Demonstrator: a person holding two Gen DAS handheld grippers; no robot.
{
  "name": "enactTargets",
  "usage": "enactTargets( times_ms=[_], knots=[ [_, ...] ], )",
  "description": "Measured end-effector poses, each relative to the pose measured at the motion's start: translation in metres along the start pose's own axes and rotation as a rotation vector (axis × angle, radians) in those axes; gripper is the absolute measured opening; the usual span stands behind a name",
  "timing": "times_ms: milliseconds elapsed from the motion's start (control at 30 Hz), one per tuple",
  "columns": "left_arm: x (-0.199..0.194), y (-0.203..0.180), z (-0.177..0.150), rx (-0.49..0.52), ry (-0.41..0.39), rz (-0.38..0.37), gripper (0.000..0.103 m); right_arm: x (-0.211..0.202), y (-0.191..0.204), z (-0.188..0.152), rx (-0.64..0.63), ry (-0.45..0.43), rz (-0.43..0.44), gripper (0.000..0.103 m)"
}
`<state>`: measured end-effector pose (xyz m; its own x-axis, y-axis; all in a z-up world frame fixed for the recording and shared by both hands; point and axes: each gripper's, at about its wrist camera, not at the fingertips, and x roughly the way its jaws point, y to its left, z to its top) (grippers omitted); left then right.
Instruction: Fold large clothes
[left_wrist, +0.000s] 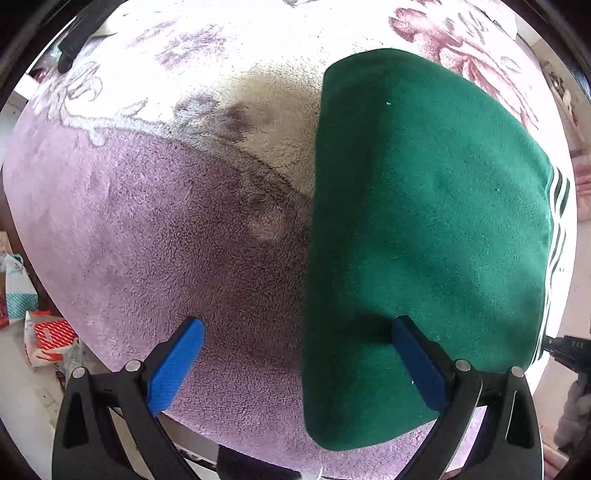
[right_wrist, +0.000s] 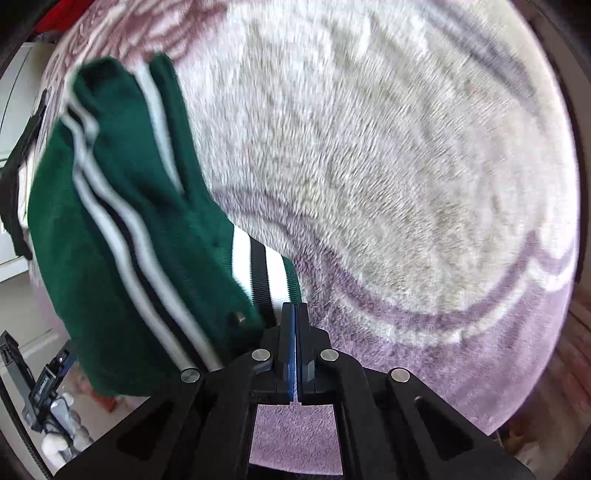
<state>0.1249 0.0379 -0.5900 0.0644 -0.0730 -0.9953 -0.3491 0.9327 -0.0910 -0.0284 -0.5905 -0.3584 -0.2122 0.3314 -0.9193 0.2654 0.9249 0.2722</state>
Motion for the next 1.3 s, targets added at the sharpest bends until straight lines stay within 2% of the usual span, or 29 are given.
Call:
enactTargets(
  times_ms=[33, 100, 167, 233, 300, 433, 467, 533, 633, 767, 867, 933, 1000, 1100, 1200, 1300],
  knots=[
    [-0.003, 0.000, 0.002, 0.001, -0.007, -0.001, 0.103, 0.003, -0.001, 0.004, -0.001, 0.033, 0.050, 0.000],
    [-0.007, 0.001, 0.004, -0.003, -0.032, -0.024, 0.103, -0.011, 0.000, 0.012, -0.040, 0.013, 0.096, 0.001],
    [-0.008, 0.007, 0.009, -0.014, -0.048, -0.071, 0.103, -0.029, -0.004, 0.022, -0.073, -0.028, 0.167, 0.019],
    [-0.002, 0.013, 0.018, -0.029, -0.055, -0.152, 0.103, -0.033, -0.005, 0.034, -0.125, -0.042, 0.264, 0.103],
    [0.006, 0.014, 0.028, -0.040, -0.060, -0.247, 0.103, -0.022, -0.004, 0.054, -0.202, -0.038, 0.356, 0.103],
    [0.026, 0.010, 0.051, -0.040, -0.047, -0.421, 0.103, 0.033, 0.012, 0.091, -0.271, 0.104, 0.523, 0.103],
    [0.033, 0.006, 0.056, -0.035, -0.039, -0.459, 0.103, 0.048, 0.016, 0.096, -0.286, 0.139, 0.531, 0.103],
    [0.045, 0.000, 0.063, -0.024, -0.031, -0.484, 0.103, 0.066, 0.025, 0.103, -0.329, 0.182, 0.603, 0.103],
    [0.058, 0.003, 0.071, -0.029, -0.021, -0.547, 0.103, 0.070, 0.043, 0.107, -0.382, 0.230, 0.706, 0.103],
    [0.061, 0.008, 0.071, -0.033, -0.014, -0.595, 0.103, 0.085, 0.072, 0.105, -0.442, 0.294, 0.716, 0.103],
    [0.057, 0.012, 0.066, -0.051, -0.025, -0.599, 0.103, 0.090, 0.083, 0.108, -0.382, 0.290, 0.751, 0.101],
    [0.049, 0.017, 0.059, -0.073, -0.065, -0.595, 0.101, 0.089, 0.082, 0.105, -0.349, 0.258, 0.761, 0.059],
    [0.042, 0.027, 0.055, -0.073, -0.089, -0.588, 0.089, 0.090, 0.081, 0.098, -0.304, 0.243, 0.776, 0.055],
    [0.028, 0.026, 0.057, -0.054, -0.104, -0.585, 0.078, 0.079, 0.083, 0.086, -0.268, 0.220, 0.819, 0.045],
    [0.013, 0.030, 0.063, -0.023, -0.109, -0.583, 0.076, 0.061, 0.090, 0.067, -0.233, 0.180, 0.857, 0.041],
    [-0.001, 0.021, 0.085, 0.015, -0.120, -0.585, 0.076, 0.047, 0.096, 0.054, -0.194, 0.148, 0.882, 0.040]
  ],
)
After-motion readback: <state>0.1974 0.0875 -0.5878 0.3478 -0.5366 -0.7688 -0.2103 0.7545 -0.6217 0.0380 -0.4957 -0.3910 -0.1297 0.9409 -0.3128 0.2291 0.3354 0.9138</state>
